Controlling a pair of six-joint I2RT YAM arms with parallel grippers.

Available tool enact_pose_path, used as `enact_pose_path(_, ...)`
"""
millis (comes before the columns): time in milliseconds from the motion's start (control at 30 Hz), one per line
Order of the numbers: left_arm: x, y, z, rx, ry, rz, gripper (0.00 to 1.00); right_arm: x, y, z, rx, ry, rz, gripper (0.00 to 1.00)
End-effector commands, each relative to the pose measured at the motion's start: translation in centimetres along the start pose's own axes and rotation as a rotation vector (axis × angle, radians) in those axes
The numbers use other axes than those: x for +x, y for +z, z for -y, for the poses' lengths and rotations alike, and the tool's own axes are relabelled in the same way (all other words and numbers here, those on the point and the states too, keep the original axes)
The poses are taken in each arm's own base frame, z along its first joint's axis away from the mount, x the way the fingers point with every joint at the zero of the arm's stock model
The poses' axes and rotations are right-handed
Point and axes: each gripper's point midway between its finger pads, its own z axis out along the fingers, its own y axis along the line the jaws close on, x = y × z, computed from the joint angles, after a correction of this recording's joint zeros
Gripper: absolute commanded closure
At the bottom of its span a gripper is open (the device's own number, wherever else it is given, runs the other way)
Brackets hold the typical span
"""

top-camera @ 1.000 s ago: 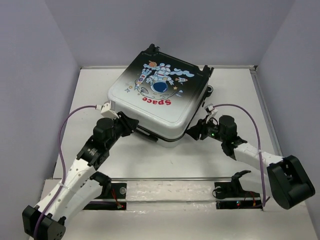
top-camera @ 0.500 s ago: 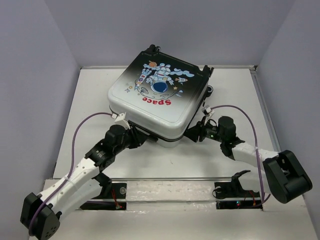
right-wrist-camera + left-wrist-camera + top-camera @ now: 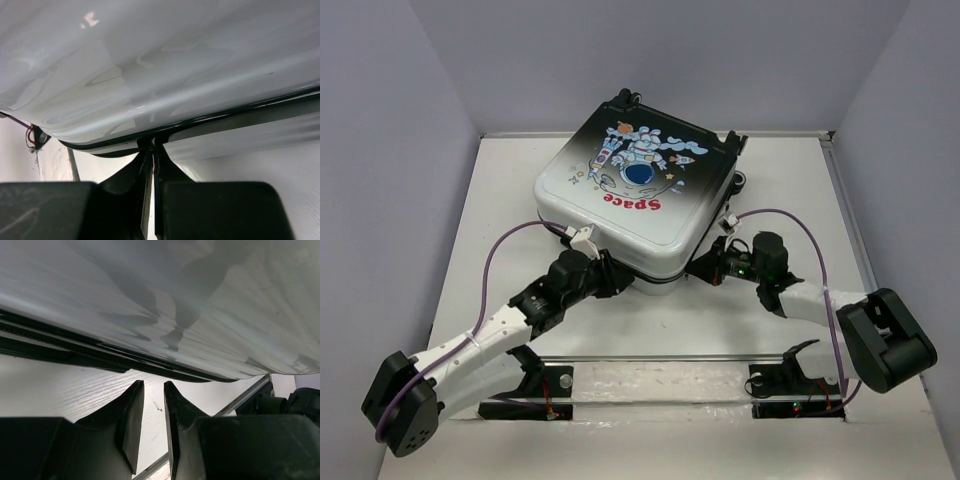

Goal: Pack the luggage

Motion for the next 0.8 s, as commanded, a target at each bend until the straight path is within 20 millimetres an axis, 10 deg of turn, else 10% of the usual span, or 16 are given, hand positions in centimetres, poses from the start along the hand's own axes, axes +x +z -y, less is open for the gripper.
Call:
enact_pose_path(0,-2.5,0.2,3.0,0.092,-0.005,0.088,0.67,-3.6,0.8,-1.6,-0.05,-0.095,0.124,0.93)
enact_pose_path(267,-5.2,1.3,5.5,0.137,0.008,0.165,0.68,2.5,0.0,-2.8,0.163,-0.002,-0.031,0.93)
enact_pose_path(533,-7.7,4.1,7.2,0.113,0.037,0.203,0.69,8.6,-2.5,-8.4,0.174,0.071,-0.237,0.93)
enact_pose_path(767,-6.1,6.1,11.6,0.166,0.106,0.137,0.69,6.0,2.6,-10.9,0.257,0.071,-0.155,0.93)
